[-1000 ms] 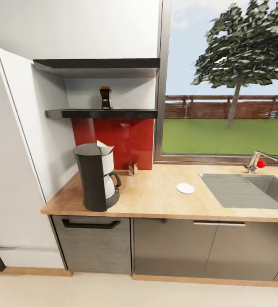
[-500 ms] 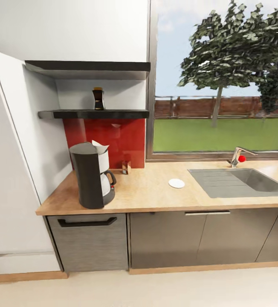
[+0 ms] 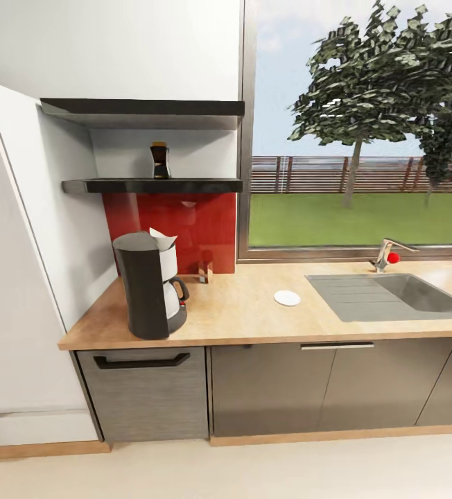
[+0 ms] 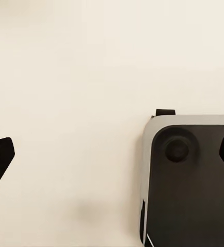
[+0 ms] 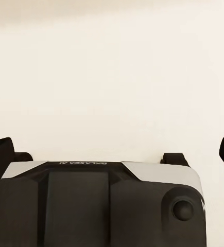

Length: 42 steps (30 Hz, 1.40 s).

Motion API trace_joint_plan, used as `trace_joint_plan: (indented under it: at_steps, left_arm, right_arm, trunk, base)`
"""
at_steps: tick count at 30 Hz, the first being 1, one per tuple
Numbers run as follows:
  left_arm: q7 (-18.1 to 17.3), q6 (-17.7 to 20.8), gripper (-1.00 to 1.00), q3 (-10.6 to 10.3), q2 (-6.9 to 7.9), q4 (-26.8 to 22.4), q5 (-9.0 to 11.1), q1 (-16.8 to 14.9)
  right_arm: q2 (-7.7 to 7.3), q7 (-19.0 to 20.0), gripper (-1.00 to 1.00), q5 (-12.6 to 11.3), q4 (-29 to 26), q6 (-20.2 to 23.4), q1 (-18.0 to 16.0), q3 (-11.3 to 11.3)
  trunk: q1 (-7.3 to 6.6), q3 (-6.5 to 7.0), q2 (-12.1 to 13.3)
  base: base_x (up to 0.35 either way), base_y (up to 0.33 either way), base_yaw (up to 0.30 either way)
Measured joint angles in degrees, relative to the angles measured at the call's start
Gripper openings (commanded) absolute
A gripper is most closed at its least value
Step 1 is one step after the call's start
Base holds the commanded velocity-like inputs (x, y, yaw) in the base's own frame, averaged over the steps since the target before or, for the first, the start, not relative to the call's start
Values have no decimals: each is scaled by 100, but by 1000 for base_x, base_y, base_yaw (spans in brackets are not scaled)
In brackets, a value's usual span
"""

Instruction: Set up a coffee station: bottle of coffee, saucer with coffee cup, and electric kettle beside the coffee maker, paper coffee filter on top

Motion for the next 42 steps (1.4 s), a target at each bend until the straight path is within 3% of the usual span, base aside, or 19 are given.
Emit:
trace_joint_plan:
  at_steps: [14, 20, 28, 33, 42]
  left_arm:
    - [-4, -1, 100, -6, 39, -235, -20, -26]
    - [-14, -2, 100, -9, 70, -905, -39, -24]
    - [-13, 58, 100, 12, 42, -645, -5, 40]
    - [6, 47, 100, 29, 51, -484, 0, 47]
    - [17, 28, 100, 7, 89, -247, -11, -5]
  right_arm:
    - [-38, 5, 100, 56, 7, -9, 0, 34]
    - [-61, 6, 100, 178, 8, -15, 0, 260]
    - [-14, -24, 100, 197, 31, -7, 0, 299]
    - [-145, -23, 100, 175, 14, -2, 0, 299]
    - [-186, -26, 100, 161, 0, -1, 0, 296]
  trunk:
    - [0, 0, 0]
    - [0, 0, 0]
    - [0, 0, 0]
    - [0, 0, 0]
    - [0, 1, 0]
  base:
    - [-21, 0, 0]
    - [-1, 0, 0]
    - [0, 0, 0]
    - [0, 0, 0]
    - [0, 0, 0]
